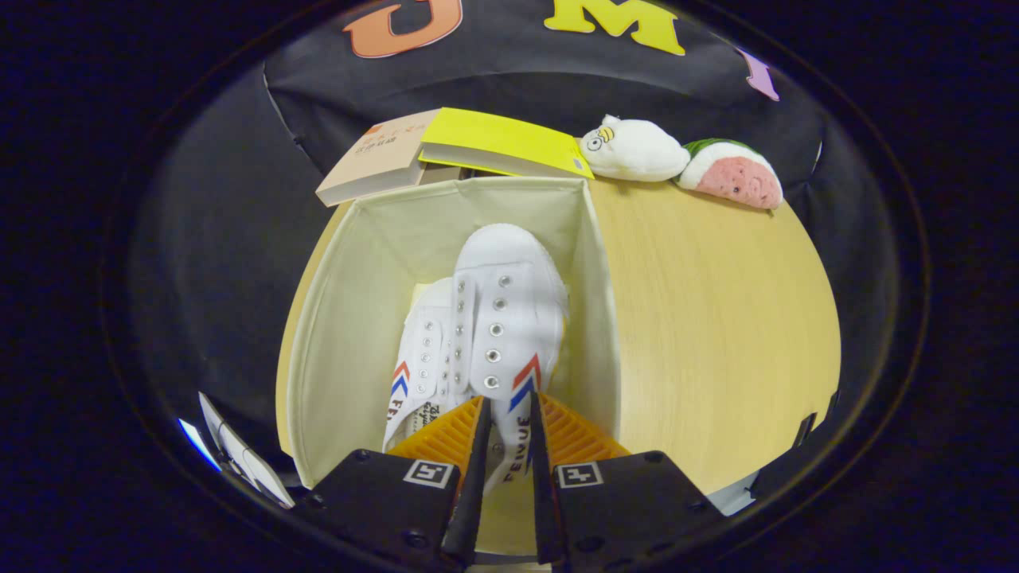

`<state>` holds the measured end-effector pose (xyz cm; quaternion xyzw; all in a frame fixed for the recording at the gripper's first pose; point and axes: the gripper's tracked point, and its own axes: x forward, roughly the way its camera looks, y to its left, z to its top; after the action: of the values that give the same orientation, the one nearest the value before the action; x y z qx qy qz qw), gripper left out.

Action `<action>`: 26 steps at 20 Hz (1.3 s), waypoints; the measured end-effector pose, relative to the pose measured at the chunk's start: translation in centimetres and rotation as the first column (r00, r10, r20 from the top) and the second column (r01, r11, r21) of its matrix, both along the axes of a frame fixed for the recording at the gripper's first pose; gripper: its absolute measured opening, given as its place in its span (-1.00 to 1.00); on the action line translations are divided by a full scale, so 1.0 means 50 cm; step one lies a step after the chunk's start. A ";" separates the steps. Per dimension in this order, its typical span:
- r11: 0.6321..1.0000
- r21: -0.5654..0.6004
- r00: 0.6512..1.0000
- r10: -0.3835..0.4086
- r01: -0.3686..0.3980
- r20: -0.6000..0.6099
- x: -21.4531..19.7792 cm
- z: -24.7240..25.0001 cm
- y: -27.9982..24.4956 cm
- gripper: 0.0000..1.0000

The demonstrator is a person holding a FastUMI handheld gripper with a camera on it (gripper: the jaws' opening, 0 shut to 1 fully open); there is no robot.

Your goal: Open the storage box then place both shoes into the box .Put the left shoe in first, then the right shoe, with the right side of both shoes facing outward in a uniform manner.

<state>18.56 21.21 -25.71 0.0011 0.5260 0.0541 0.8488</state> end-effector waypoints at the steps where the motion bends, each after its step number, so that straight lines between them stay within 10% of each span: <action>1: 1.000 0.008 1.000 -0.009 0.009 0.012 0.003 0.002 0.002 -0.33; 14: 0.999 0.020 0.953 0.039 -0.048 0.301 -0.055 0.172 -0.078 0.92; 19: 0.988 0.080 0.886 0.079 -0.129 0.458 -0.077 0.219 -0.153 0.94; 26: 1.000 -0.027 0.779 0.017 -0.001 0.627 -0.161 0.254 -0.416 0.95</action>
<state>10.50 0.40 -13.01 -0.0302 0.2147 0.0488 0.9750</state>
